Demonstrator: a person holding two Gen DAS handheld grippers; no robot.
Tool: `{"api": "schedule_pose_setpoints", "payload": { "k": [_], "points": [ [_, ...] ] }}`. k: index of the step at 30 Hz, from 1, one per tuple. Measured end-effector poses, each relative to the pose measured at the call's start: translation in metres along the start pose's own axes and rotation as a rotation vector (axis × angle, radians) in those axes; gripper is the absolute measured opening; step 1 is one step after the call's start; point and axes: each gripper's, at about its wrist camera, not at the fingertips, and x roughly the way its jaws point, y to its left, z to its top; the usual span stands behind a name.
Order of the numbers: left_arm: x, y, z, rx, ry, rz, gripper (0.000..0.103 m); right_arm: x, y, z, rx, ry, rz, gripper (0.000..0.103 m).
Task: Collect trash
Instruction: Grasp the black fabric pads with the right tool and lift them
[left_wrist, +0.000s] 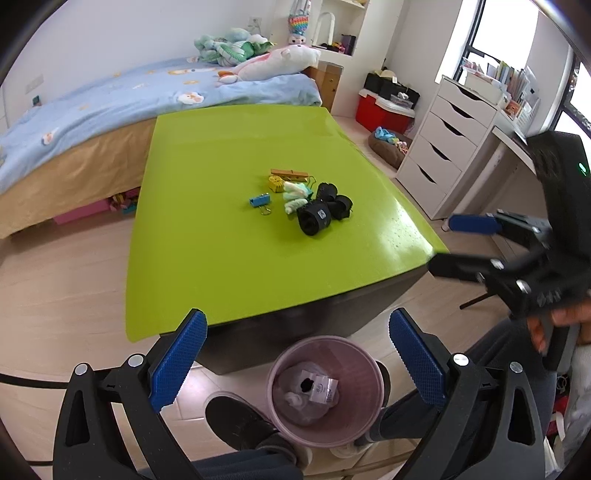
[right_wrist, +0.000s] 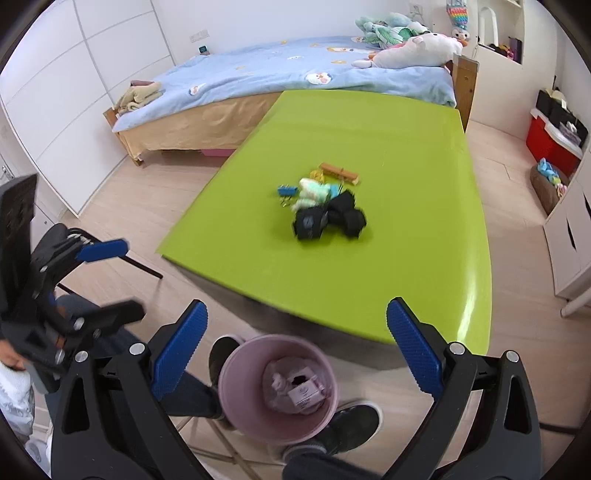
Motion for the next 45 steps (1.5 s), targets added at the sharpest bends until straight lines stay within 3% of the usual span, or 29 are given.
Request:
{"api": "schedule_pose_setpoints", "payload": {
  "k": [15,22,27,29,33,38,45],
  "points": [
    [-0.005,0.006,0.011,-0.010,-0.018,0.022,0.095,0.102,-0.010,0.079,-0.152,0.158,-0.046,0.096],
    [-0.006,0.009,0.011,-0.020,-0.017,0.027,0.095,0.148,-0.015,0.084,-0.209,0.271,-0.082,0.096],
    [-0.004,0.013,0.011,-0.031,-0.010,0.027,0.095,0.158,-0.013,0.084,-0.228,0.278,-0.075,0.096],
    [-0.004,0.014,0.011,-0.033,-0.009,0.025,0.095,0.158,-0.014,0.084,-0.217,0.267,-0.075,0.078],
    [-0.003,0.014,0.011,-0.034,-0.007,0.023,0.095,0.157,-0.018,0.084,-0.191,0.253,-0.060,0.070],
    [-0.002,0.013,0.014,-0.031,-0.012,0.018,0.095,0.146,-0.022,0.081,-0.156,0.215,-0.061,0.050],
    [0.000,0.008,0.024,-0.005,-0.018,0.014,0.095,0.123,-0.033,0.072,-0.095,0.147,-0.057,0.044]
  ]
}}
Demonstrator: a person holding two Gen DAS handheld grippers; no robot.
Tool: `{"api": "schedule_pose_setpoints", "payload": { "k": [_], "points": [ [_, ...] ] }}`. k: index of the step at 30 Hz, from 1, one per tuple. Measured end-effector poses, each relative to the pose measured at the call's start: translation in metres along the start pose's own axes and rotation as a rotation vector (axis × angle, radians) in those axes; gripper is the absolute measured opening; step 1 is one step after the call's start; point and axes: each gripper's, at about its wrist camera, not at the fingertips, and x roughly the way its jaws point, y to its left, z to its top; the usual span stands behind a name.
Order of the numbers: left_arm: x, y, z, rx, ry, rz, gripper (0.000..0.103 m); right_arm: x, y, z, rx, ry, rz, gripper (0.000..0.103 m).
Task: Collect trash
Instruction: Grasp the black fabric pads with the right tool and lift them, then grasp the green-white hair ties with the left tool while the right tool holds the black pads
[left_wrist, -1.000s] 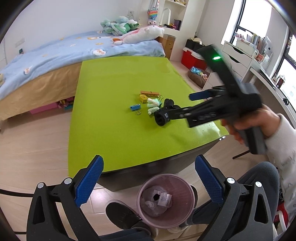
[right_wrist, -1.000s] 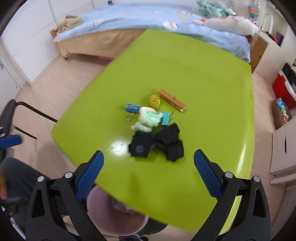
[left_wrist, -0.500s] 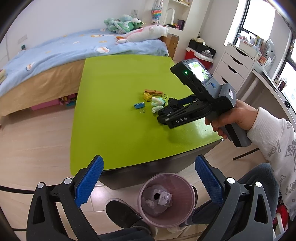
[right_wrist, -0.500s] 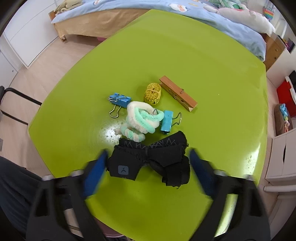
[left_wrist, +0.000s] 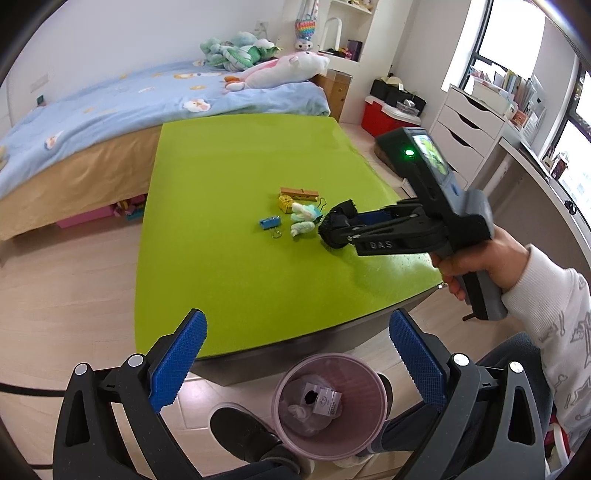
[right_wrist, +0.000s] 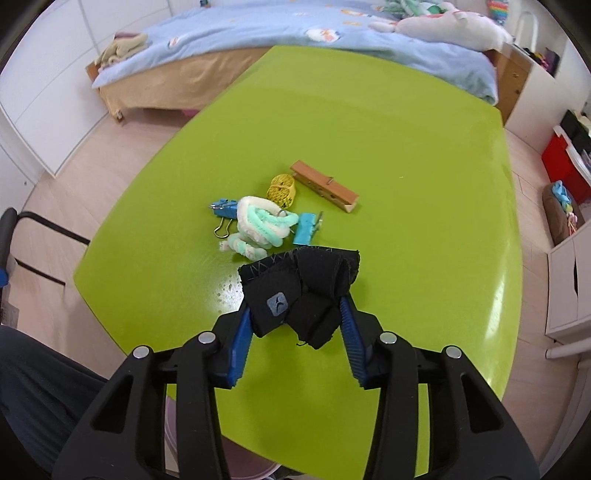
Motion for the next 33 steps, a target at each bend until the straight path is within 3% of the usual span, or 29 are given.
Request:
{"api": "schedule_pose_setpoints", "payload": {
  "k": [17,33],
  "points": [
    [0.046,-0.013,0.072,0.083,0.048,0.012,0.095,-0.056,-0.023,-0.048,0.118,-0.089,-0.008,0.046],
    [0.144,-0.018,0.123,0.118,0.239,0.022,0.095,-0.069,-0.037,-0.071,0.164,-0.097,0.004,0.046]
  ]
}}
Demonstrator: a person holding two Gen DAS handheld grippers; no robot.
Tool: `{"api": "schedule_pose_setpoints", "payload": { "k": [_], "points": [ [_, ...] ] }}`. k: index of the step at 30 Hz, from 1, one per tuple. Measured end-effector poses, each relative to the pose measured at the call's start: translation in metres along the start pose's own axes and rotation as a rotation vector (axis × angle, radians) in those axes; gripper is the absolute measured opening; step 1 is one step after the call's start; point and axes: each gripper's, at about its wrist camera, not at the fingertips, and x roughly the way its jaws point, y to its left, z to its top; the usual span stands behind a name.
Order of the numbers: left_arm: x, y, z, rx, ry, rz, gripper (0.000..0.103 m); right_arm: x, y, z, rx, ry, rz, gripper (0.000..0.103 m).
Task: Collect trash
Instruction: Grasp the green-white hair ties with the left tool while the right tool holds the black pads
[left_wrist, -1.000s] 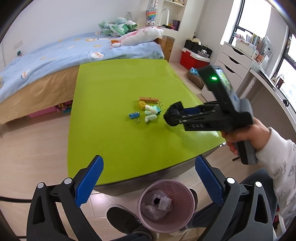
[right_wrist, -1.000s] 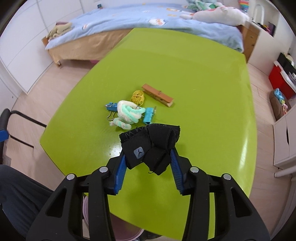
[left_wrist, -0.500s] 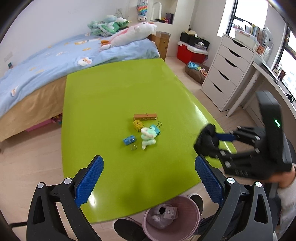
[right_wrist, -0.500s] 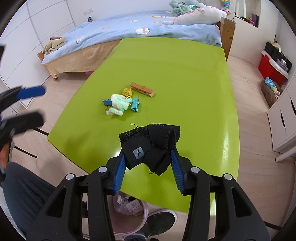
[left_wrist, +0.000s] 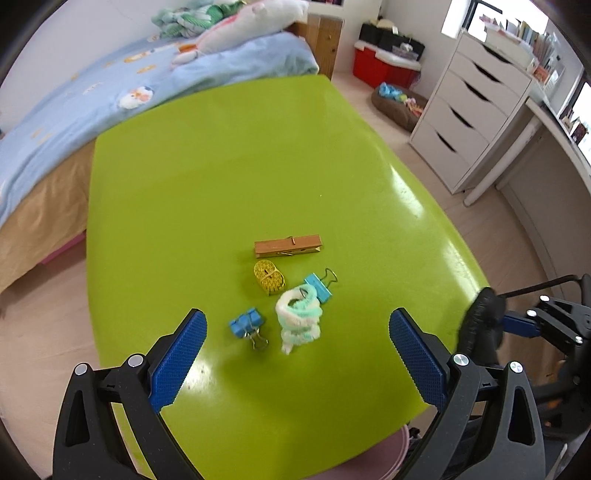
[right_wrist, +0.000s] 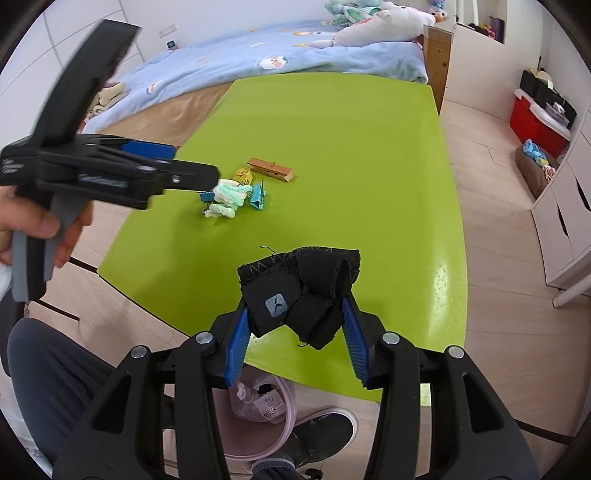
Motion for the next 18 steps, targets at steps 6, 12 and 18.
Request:
{"api": "schedule_pose_setpoints", "payload": {
  "k": [6,12,18],
  "points": [
    [0.025,0.003,0.003,-0.005,0.071,-0.002,0.072,-0.001,-0.005,-0.002,0.010,0.000,0.003,0.046],
    [0.035,-0.001,0.003,-0.009,0.078,0.000,0.052,0.002,-0.008,-0.004,0.018,0.006,0.006,0.046],
    [0.037,-0.002,0.003,-0.007,0.078,0.012,0.023,0.003,-0.008,-0.002,0.019,0.008,0.008,0.046]
  ]
}}
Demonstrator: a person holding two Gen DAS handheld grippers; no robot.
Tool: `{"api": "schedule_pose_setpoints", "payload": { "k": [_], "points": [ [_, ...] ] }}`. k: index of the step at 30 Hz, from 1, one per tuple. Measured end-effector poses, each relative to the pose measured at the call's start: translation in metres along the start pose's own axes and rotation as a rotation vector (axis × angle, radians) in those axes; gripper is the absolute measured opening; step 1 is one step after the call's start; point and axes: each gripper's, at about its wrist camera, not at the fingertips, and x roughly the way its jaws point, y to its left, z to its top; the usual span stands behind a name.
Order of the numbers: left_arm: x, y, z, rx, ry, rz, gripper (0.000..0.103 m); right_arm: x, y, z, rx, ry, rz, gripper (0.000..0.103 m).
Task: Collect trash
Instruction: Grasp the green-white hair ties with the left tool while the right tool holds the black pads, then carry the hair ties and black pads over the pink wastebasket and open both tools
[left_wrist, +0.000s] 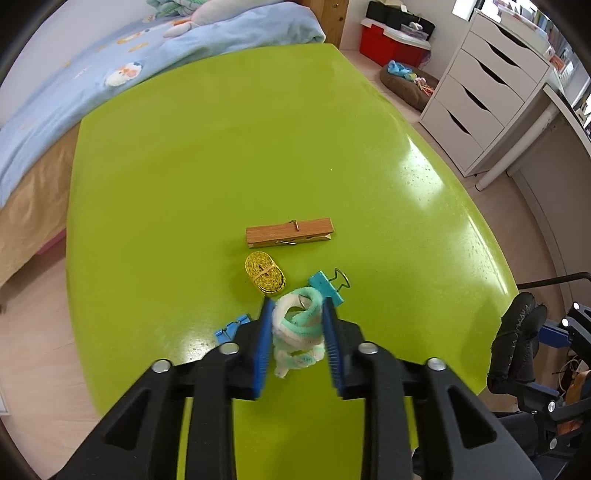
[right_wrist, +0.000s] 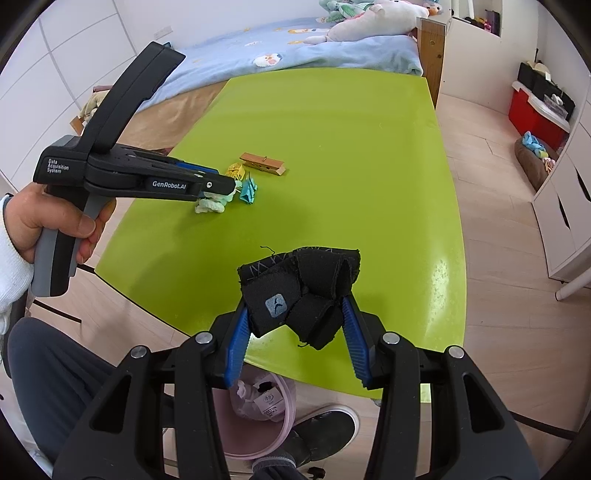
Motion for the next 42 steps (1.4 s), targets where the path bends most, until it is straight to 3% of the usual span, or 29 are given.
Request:
{"api": "schedule_pose_setpoints", "payload": {
  "k": [1,4,10,24,42],
  "points": [
    [-0.001,0.000,0.000,0.001,-0.005,0.001,0.017,0.000,0.000,0.000,0.000,-0.001,0.000,0.046],
    [-0.007,0.001,-0.002,0.002,-0.024,0.002,0.011,-0.001,0.002,0.000,-0.003,-0.004,-0.001,0.046],
    [-0.029,-0.003,-0.011,0.018,-0.073,0.004,0.006,-0.006,0.006,-0.001,-0.008,-0.019,0.000,0.046],
    [-0.085,-0.008,-0.044,0.049,-0.205,-0.022,0.004,-0.024,0.019,-0.003,-0.016,-0.060,0.003,0.046],
    [-0.113,-0.030,-0.082,0.076,-0.273,-0.077,0.004,-0.047,0.046,-0.014,-0.067,-0.098,0.040,0.046]
  ]
}}
